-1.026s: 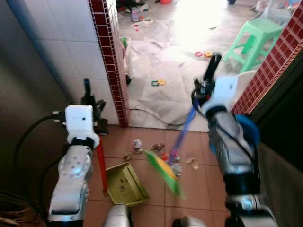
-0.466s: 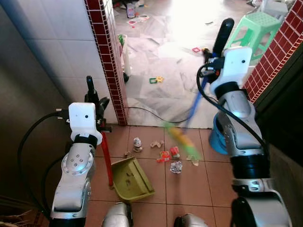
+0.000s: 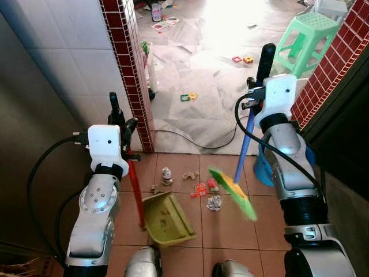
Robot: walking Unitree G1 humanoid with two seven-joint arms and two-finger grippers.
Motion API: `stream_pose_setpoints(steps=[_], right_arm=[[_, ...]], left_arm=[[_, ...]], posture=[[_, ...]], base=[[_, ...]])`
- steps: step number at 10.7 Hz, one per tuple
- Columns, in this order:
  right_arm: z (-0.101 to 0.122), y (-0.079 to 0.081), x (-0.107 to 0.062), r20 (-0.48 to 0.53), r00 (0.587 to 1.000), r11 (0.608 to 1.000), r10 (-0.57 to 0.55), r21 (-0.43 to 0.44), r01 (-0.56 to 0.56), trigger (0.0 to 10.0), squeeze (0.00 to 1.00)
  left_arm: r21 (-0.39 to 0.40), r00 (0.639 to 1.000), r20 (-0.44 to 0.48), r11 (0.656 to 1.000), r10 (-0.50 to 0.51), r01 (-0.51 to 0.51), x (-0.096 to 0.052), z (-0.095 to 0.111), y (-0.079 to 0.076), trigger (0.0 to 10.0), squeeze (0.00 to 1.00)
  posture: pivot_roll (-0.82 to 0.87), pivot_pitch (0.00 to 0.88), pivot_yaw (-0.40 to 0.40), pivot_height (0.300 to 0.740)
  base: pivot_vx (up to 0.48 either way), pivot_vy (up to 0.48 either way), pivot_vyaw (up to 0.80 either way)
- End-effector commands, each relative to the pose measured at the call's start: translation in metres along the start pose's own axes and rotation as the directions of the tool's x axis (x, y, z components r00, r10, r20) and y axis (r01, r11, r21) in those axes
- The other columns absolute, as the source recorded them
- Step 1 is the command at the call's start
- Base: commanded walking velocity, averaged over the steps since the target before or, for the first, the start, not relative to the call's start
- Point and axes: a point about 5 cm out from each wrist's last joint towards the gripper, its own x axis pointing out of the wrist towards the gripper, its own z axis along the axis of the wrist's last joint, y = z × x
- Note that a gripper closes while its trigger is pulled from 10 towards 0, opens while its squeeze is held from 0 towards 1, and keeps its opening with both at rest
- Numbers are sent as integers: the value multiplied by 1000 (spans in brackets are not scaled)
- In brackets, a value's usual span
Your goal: Sweep floor
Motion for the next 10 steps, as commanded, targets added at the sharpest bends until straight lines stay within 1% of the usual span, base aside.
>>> stream_pose_setpoints(steps=[1,3,7,10], right_arm=[[13,0,2,77,997,1000,-8,-28,10,10000,0],[11,0,2,75,997,999,-23,-43,27,10000,0],[10,1,3,71,997,999,-33,-38,36,10000,0],[10,-1,4,72,996,997,-50,-61,54,10000,0]], left_arm=[[12,998,58,1000,-8,7,3,12,0,10000,0],[14,998,63,1000,-19,18,3,12,-2,10000,0],[7,998,62,1000,-22,21,4,12,-5,10000,0],[16,998,64,1000,-25,24,4,12,-6,10000,0]], posture=[[13,75,27,740],[14,75,30,740],[13,73,26,740],[12,71,25,740]], base=[[0,0,575],[319,0,800],[341,0,0],[421,0,0]])
